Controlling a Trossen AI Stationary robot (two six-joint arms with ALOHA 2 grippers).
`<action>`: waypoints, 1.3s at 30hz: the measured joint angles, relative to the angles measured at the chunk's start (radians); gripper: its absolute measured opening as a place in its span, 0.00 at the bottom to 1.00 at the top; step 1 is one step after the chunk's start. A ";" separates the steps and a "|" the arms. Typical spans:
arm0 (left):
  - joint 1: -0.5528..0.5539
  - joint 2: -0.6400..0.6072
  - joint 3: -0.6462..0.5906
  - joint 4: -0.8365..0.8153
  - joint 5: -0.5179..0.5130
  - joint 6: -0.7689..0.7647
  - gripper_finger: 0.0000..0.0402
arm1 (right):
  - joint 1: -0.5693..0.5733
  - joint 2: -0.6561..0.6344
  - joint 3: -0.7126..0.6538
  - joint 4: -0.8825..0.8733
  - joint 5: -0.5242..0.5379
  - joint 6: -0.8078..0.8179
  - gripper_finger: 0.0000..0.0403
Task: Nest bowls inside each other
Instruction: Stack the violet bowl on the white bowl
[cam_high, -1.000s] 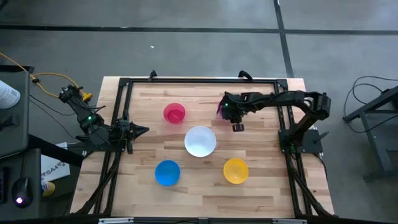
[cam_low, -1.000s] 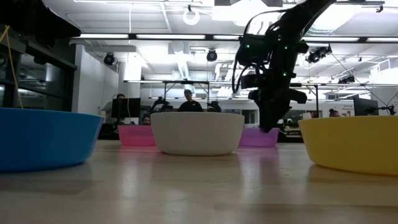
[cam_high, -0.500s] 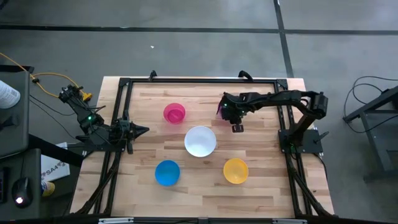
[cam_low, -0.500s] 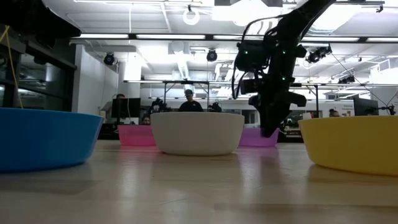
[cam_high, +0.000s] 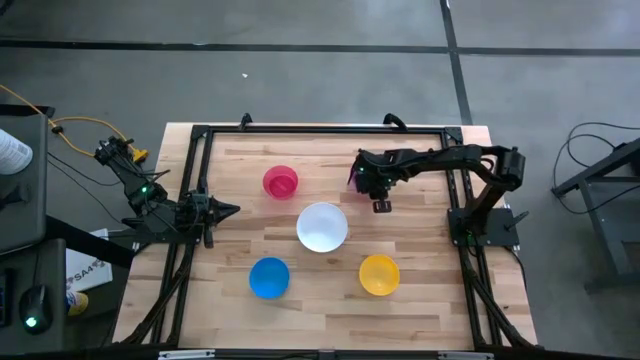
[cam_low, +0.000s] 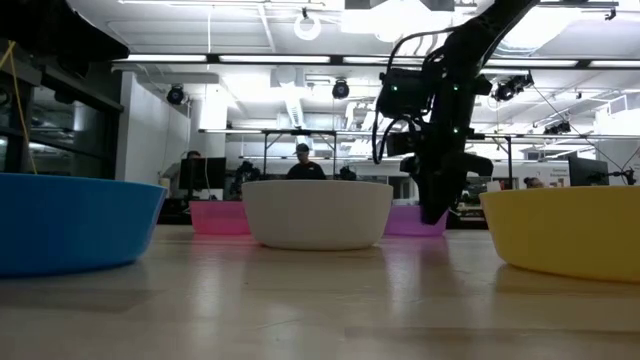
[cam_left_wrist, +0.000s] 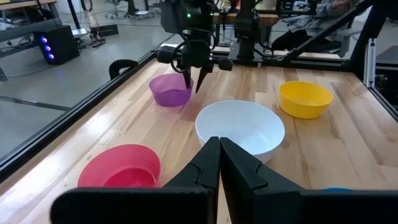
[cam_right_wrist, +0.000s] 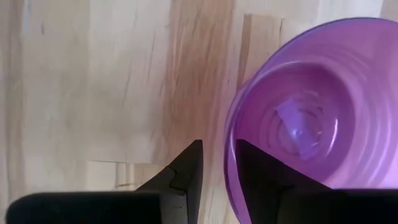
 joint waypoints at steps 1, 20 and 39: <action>0.000 0.000 0.000 0.000 0.000 0.000 0.03 | 0.000 0.000 0.000 0.000 0.001 0.000 0.22; 0.000 0.000 0.000 0.000 -0.001 0.000 0.03 | 0.000 0.000 0.000 0.000 0.002 0.000 0.12; 0.000 0.000 0.000 0.000 -0.002 0.000 0.03 | 0.000 -0.002 0.000 0.000 0.043 -0.001 0.01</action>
